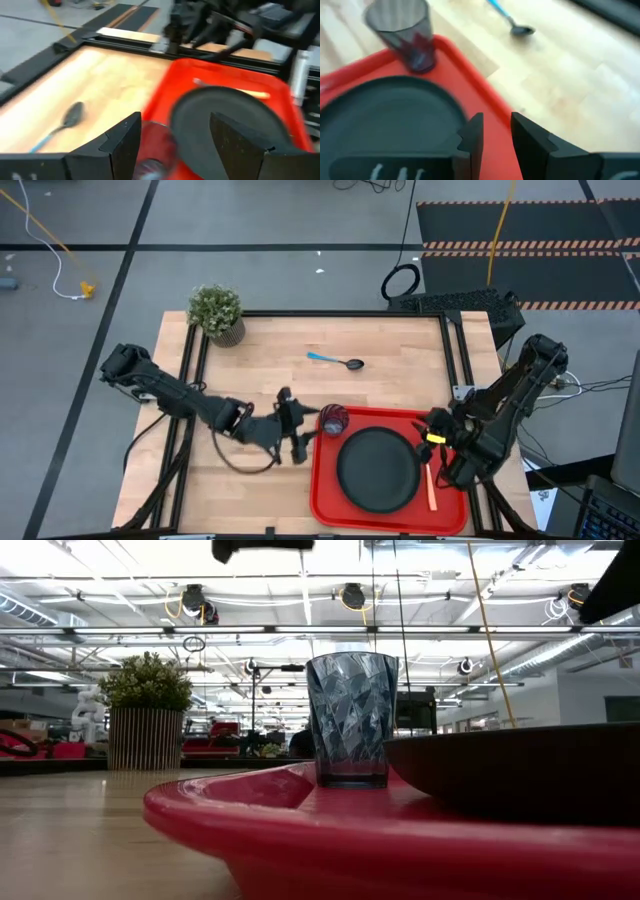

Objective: Pick and place plate/cup/fork/spoon on tray
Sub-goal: Put the blue spoon on the tray to the right of the orange fork

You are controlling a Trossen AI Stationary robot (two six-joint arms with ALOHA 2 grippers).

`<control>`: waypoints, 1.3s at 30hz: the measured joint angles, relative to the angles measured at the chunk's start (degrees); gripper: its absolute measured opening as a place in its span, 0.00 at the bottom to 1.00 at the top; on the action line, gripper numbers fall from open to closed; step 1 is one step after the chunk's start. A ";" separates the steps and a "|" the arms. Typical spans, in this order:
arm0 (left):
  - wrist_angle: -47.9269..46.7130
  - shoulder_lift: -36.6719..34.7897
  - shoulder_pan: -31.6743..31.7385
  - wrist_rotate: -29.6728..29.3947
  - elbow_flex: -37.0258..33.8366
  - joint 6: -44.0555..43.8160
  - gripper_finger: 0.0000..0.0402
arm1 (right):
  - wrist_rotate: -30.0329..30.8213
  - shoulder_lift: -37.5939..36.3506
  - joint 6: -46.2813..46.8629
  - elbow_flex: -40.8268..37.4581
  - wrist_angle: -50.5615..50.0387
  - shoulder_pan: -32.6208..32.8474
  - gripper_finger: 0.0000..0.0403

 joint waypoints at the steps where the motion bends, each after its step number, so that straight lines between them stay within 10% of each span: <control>1: -0.02 0.00 1.35 0.44 0.00 0.42 0.59 | 0.86 -0.31 -1.46 -0.93 0.20 -0.63 0.22; 12: -0.05 3.04 16.08 7.06 0.12 2.60 0.59 | 11.29 -2.23 -21.51 -8.20 11.92 -5.42 0.22; 22: -12.92 7.97 28.17 24.51 9.32 14.25 0.51 | 9.37 -2.22 -49.50 -11.07 28.77 -6.66 0.22; 39: -28.67 29.05 40.08 30.62 20.37 38.81 0.37 | 0.67 -2.21 -52.28 -11.61 31.78 -7.25 0.22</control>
